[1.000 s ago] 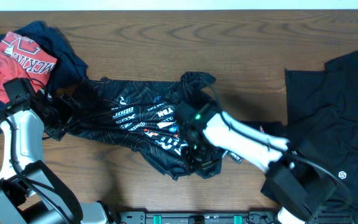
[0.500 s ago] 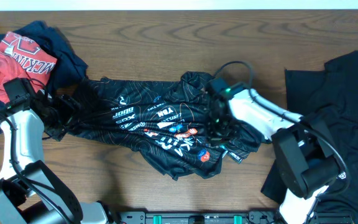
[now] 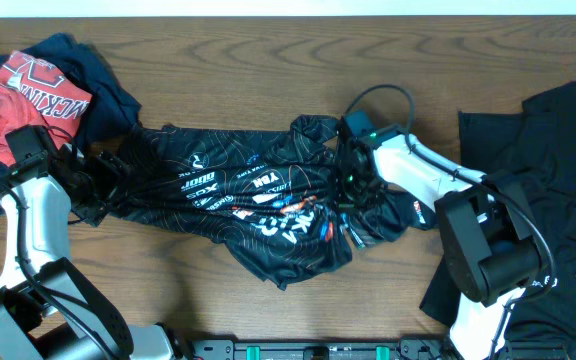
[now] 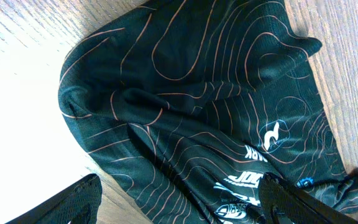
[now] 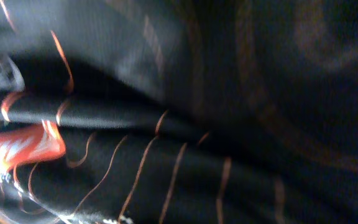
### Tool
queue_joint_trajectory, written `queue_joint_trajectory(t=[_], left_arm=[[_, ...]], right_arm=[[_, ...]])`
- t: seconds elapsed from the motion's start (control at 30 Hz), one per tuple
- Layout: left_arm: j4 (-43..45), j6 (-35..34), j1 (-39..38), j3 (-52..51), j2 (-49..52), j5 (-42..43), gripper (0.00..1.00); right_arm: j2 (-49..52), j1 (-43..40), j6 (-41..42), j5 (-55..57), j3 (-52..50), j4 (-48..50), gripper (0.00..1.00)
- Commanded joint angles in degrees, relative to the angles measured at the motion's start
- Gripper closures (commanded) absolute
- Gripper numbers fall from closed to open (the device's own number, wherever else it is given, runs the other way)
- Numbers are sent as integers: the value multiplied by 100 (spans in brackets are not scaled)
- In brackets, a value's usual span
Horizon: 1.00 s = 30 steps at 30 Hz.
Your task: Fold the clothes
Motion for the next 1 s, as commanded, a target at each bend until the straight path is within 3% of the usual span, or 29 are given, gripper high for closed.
queue_joint_trajectory(t=[0.0, 0.2, 0.43, 0.47, 0.6, 0.63, 0.8, 0.97], left_arm=[[-20, 50, -13, 22, -52, 125, 18], [-42, 50, -13, 22, -50, 127, 18], [-39, 52, -13, 22, -52, 170, 18], [-39, 52, -13, 22, -50, 170, 18], [-39, 52, -13, 22, -50, 168, 18], [-39, 52, -13, 22, -50, 168, 18], [-33, 52, -13, 22, -50, 166, 18], [-17, 52, -13, 22, -50, 166, 18]], right_arm=[[461, -413, 28, 1703, 63, 289, 99], [461, -1021, 2, 2304, 660, 334, 99], [461, -1412, -660, 2358, 1460, 376, 99], [461, -1410, -737, 2356, 1543, 354, 93], [459, -1318, -979, 2050, 1923, -20, 37], [459, -1285, -979, 1851, 2048, -269, 34], [361, -1080, -984, 1003, 2472, -1405, 41], [-101, -693, -1040, 868, 2505, -1897, 46]])
